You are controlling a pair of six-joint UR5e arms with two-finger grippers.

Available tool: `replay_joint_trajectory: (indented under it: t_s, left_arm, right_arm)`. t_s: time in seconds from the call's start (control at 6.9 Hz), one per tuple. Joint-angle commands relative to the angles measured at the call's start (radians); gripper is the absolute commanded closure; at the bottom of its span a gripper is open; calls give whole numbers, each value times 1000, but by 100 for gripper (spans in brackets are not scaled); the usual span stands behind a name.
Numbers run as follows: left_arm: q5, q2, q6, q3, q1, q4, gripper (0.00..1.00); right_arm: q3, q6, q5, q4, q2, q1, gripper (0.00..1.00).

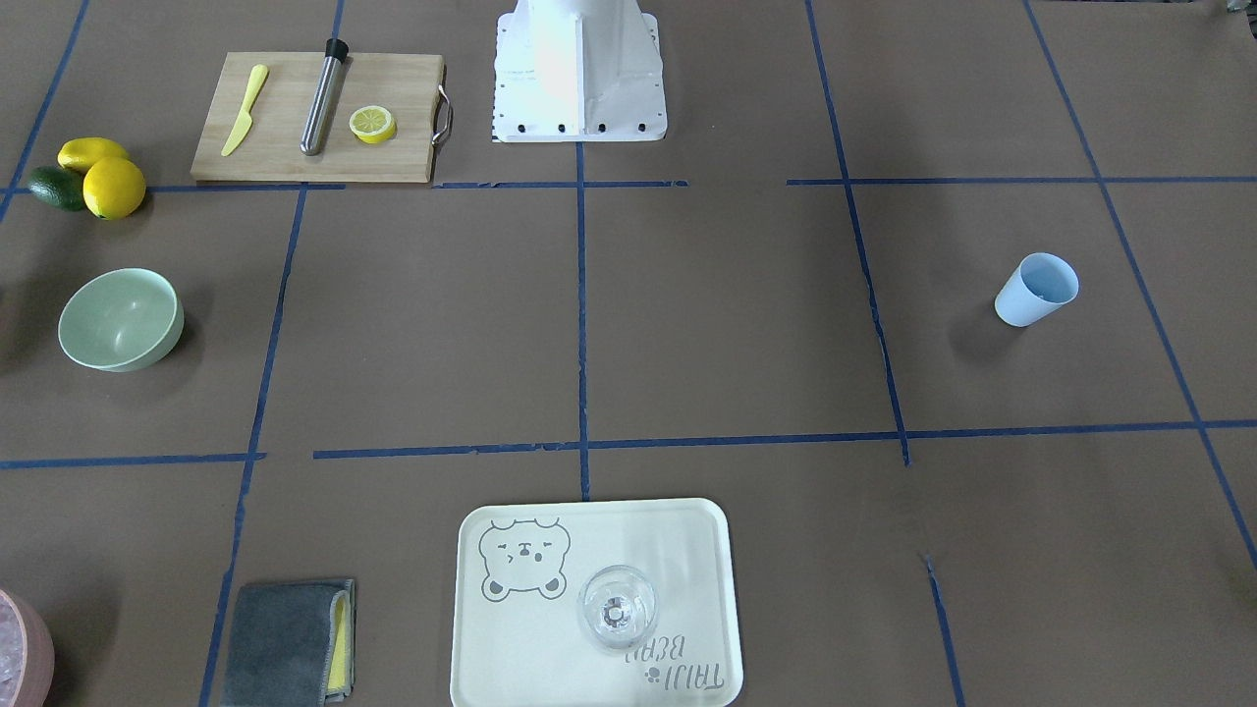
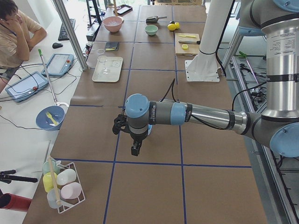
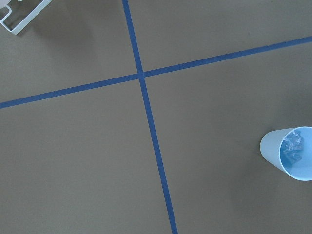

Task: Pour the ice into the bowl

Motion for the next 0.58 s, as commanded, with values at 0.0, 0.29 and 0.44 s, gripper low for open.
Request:
replay_joint_trajectory:
  t_s: [0.0, 0.29, 0.44]
  left_arm:
    - [-24, 3, -2, 0, 0, 0, 0]
    - [-36, 3, -3, -1, 0, -2, 0]
    - [-50, 3, -3, -1, 0, -2, 0]
  right_arm:
    - [-18, 85, 85, 38, 21, -68, 0]
    - [-89, 253, 73, 230, 51, -177, 0]
    - [-91, 494, -32, 328, 73, -266, 0]
